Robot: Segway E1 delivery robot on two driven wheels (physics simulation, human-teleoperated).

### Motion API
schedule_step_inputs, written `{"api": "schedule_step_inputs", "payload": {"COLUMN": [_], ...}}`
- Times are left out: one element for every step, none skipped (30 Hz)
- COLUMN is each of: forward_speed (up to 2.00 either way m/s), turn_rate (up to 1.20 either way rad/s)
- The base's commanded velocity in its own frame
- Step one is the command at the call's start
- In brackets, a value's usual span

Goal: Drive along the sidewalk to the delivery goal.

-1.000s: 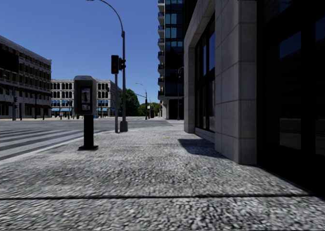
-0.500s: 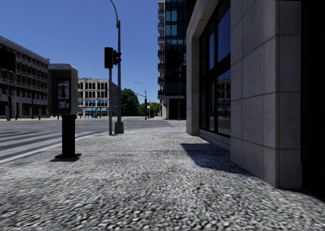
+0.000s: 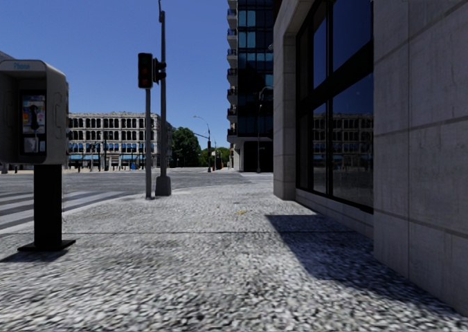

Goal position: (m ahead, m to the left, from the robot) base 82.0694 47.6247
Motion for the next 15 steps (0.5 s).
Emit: {"api": "schedule_step_inputs", "payload": {"forward_speed": [1.83,1.83,1.8,1.78,1.78,1.78,1.77,1.76,1.72,1.72,1.71,1.69,1.69,1.69,1.67], "turn_rate": [0.17,0.17,0.17,0.17,0.18,0.18,0.21,0.25,0.29,0.29,0.33,0.36,0.38,0.38,0.39]}}
